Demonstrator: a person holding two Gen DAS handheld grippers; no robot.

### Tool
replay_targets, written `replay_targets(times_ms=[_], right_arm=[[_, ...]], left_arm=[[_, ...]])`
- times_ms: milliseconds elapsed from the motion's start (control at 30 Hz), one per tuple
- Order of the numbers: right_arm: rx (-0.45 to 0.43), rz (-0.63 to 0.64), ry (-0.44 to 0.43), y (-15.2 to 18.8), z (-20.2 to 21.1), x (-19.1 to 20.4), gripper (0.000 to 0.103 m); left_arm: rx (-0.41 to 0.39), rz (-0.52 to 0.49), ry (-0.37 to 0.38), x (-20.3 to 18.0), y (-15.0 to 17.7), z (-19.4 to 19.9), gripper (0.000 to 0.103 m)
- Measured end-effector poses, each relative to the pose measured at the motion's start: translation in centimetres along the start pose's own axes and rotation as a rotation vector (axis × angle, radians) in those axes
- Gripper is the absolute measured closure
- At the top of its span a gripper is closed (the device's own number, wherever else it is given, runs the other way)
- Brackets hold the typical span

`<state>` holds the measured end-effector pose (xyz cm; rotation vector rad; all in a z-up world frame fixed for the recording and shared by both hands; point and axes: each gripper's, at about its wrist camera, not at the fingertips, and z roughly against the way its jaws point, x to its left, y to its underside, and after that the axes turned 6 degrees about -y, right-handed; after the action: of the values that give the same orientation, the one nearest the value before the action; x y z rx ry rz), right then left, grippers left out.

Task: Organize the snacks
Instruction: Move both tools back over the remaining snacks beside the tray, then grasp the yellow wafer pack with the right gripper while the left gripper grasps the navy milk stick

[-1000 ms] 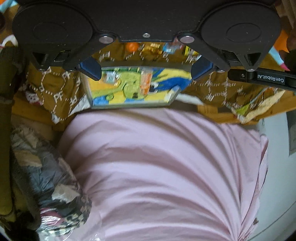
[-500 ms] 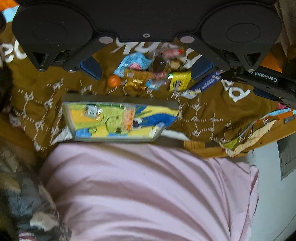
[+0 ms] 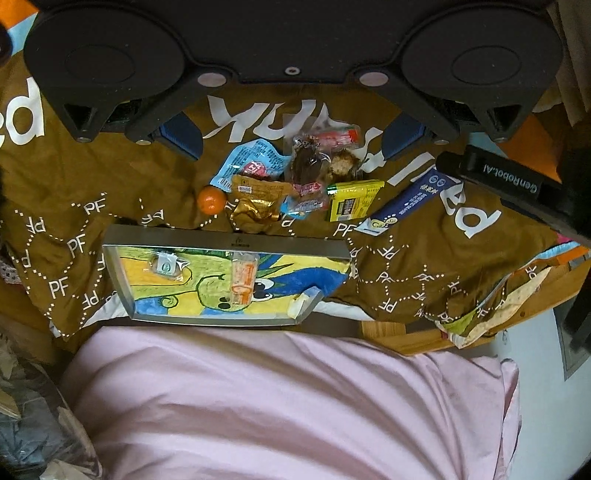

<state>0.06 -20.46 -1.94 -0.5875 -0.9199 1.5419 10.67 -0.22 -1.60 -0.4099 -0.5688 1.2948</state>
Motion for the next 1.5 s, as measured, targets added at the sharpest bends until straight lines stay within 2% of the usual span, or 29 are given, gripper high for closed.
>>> replay_targets(times_ms=[300,633,867,1100,1367,1500], right_arm=[[0.034,0.038,-0.016,-0.7,-2.2,0.5,0.001],[0.031,0.153,-0.057,-2.3,-5.2,1.8,0.001],[0.024,0.282,-0.077,-3.1,-8.6,2.8,0.001],[0.041,0.292,-0.112,-3.5,-12.3,3.7,0.001],[0.069,0.307,-0.132,-3.7,-14.4,4.5,0.013],[0.080,0.298,-0.132,-3.7,-14.9,4.5,0.019]], left_arm=[[0.021,-0.012,-0.013,1.0,-1.7,-2.2,0.000],[0.033,0.023,-0.009,2.3,-3.4,-5.0,0.000],[0.017,0.018,-0.011,2.8,-4.5,-6.0,0.000],[0.039,0.040,-0.026,3.1,-5.1,-6.9,0.000],[0.047,0.047,-0.038,3.6,-5.9,-8.3,0.001],[0.036,0.072,-0.014,4.1,-6.1,-8.4,0.001]])
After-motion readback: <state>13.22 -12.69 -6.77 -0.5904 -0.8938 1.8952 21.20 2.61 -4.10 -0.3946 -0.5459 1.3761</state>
